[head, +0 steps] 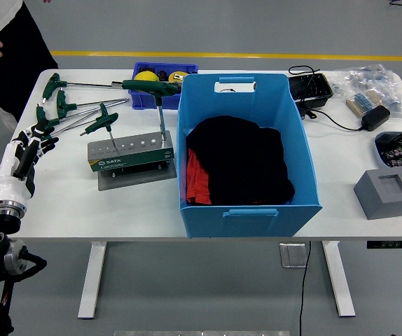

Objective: Lift tool from toolbox,place it in box,lift tool from toolbox,place it in box

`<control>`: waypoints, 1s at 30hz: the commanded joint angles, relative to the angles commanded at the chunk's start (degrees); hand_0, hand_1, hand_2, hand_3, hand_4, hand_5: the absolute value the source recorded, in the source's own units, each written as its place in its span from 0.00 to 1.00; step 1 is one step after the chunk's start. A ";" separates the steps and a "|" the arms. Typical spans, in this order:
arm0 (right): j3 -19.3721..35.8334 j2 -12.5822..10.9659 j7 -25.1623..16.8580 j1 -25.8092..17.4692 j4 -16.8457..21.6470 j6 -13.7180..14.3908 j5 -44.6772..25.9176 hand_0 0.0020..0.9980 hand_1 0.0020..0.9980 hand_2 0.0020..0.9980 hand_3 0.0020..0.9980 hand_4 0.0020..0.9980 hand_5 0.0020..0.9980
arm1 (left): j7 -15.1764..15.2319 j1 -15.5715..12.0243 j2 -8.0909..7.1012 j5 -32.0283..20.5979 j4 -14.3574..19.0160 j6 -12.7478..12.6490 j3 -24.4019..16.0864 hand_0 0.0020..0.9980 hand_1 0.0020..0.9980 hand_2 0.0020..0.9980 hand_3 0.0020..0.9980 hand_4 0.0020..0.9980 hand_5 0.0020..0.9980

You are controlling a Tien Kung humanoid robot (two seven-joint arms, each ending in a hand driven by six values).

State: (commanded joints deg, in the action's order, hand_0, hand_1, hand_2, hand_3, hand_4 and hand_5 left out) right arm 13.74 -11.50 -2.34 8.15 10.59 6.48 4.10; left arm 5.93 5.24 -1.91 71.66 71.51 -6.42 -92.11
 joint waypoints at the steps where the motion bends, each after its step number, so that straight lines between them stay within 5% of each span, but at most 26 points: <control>1: 0.00 0.00 0.00 0.01 -0.01 0.00 0.00 0.68 0.67 0.75 0.60 0.79 0.75 | 0.00 0.01 -0.01 -0.01 -0.01 0.01 0.01 0.76 0.70 0.78 0.77 0.87 0.77; 30: -0.25 -0.07 -0.10 0.23 -0.01 -0.11 -0.33 0.68 0.67 0.75 0.60 0.80 0.75 | 1.78 0.03 0.05 1.47 0.35 -1.12 -0.13 0.75 0.70 0.78 0.77 0.87 0.76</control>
State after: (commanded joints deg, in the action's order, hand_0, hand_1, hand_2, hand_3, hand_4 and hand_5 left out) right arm 13.48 -11.57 -2.44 8.38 10.58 6.36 3.77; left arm 7.71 5.27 -1.86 73.13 71.87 -7.55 -92.24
